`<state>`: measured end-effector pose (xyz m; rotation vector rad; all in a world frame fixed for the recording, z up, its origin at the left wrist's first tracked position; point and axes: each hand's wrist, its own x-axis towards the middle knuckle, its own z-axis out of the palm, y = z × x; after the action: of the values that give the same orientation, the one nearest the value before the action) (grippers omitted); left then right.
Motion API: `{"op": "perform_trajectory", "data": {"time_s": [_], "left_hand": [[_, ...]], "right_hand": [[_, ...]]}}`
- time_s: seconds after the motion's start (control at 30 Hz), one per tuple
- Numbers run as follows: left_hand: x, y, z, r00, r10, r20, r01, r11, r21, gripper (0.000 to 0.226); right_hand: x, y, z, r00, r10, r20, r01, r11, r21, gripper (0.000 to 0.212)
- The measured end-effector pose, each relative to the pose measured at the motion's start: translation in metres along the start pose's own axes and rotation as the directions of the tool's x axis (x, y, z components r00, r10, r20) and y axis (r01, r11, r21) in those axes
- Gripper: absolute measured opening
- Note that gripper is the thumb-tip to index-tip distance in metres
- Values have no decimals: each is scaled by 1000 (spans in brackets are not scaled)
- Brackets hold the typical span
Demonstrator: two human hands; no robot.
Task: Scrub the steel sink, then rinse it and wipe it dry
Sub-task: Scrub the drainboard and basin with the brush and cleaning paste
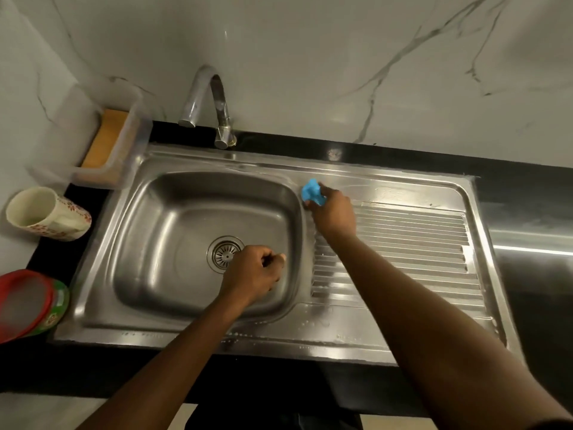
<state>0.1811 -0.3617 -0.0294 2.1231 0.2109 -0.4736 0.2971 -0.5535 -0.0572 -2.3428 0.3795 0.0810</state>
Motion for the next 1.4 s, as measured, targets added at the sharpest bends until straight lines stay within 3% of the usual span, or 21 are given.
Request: {"op": "perform_trajectory", "data": {"time_s": [0.07,0.13,0.37,0.47,0.53,0.67,0.83,1.03,1.2,1.4], "left_hand": [[1,2,4,1000,-11,9,11,1000,7,37],[4,6,8,1000,-8,13,8,1000,14,43],[12,14,22,1000,18,26,-17,1000,-11,38],[11,15,25,1000,16,25,-16,1000,-9,36],[10,15,26,999,11,33,-11,1000,-6,36],[10,17,30,999,5,46,-5,1000,10,34],[12,24,33,999,10,33,-11,999,33,35],[15,31,47,998,13,54,-13,1000,8,32],[16,43,62,998,11,62,-9,1000,-28,32],[19,54,81,997,20,69,-19,1000,-19,31]], "right_hand": [[-3,2,7,998,-53,24,56,993,-105,55],[-3,17,-6,998,-51,34,55,993,-103,54],[16,106,-127,954,219,-203,-252,956,-151,48],[23,113,-138,923,312,-224,-340,936,-96,49],[23,96,-117,935,295,-196,-311,949,-56,45],[4,32,-43,992,107,-63,-108,994,-20,30],[-9,19,-12,999,6,53,-4,999,-45,56],[7,105,-109,982,136,-131,-141,989,-32,51],[13,167,-189,919,289,-267,-301,954,-3,45],[23,167,-175,902,346,-259,-323,938,129,43]]}}
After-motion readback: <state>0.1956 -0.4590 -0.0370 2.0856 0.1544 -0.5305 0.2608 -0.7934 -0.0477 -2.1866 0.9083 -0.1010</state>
